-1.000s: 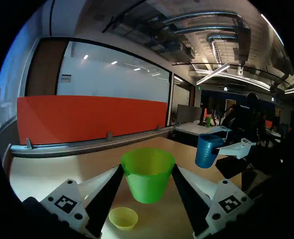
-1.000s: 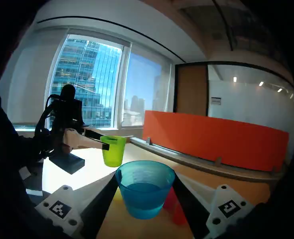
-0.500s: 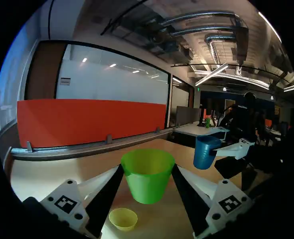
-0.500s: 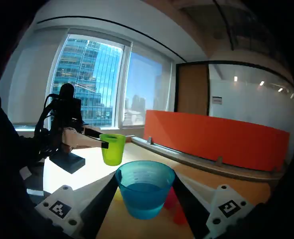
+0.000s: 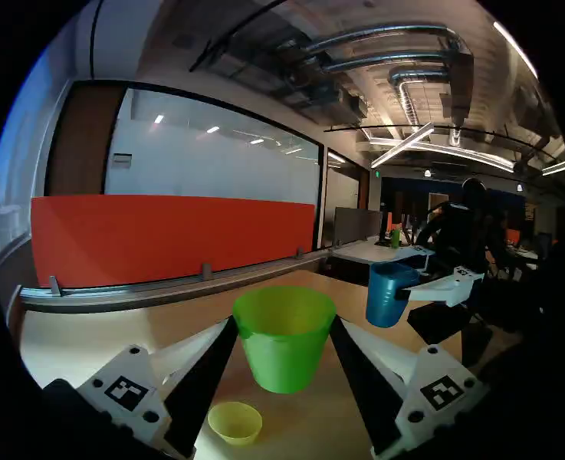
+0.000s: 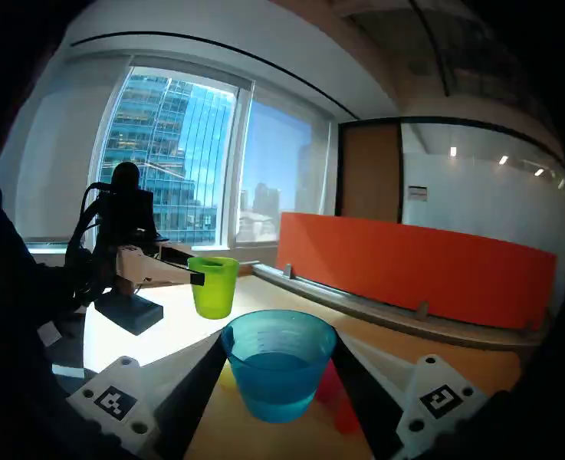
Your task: Pour water
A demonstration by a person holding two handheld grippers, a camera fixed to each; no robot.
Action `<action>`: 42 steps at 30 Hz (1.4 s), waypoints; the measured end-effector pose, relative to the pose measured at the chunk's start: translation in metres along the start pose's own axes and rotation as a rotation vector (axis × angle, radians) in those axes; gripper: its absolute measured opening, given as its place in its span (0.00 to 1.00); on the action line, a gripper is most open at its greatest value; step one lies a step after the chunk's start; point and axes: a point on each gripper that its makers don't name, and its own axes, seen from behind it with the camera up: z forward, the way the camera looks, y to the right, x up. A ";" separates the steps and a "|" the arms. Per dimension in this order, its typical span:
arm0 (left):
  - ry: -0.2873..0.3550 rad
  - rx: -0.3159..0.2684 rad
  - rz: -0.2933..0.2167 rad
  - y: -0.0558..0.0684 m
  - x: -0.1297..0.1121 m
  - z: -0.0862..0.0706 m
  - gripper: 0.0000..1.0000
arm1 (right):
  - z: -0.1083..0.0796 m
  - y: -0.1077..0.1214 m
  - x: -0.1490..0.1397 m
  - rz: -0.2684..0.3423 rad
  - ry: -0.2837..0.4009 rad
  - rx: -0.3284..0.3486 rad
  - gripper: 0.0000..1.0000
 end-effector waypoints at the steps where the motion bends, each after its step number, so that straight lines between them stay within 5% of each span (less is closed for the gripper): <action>1: -0.001 0.001 0.007 0.000 0.000 0.000 0.87 | 0.000 0.000 0.000 0.000 0.000 0.001 0.93; 13: 0.001 0.005 0.059 0.006 0.000 -0.003 0.87 | 0.001 0.001 0.000 -0.001 0.000 0.006 0.94; 42: -0.006 0.009 0.080 0.010 -0.006 -0.010 0.87 | 0.008 0.004 0.000 -0.048 -0.009 0.024 0.94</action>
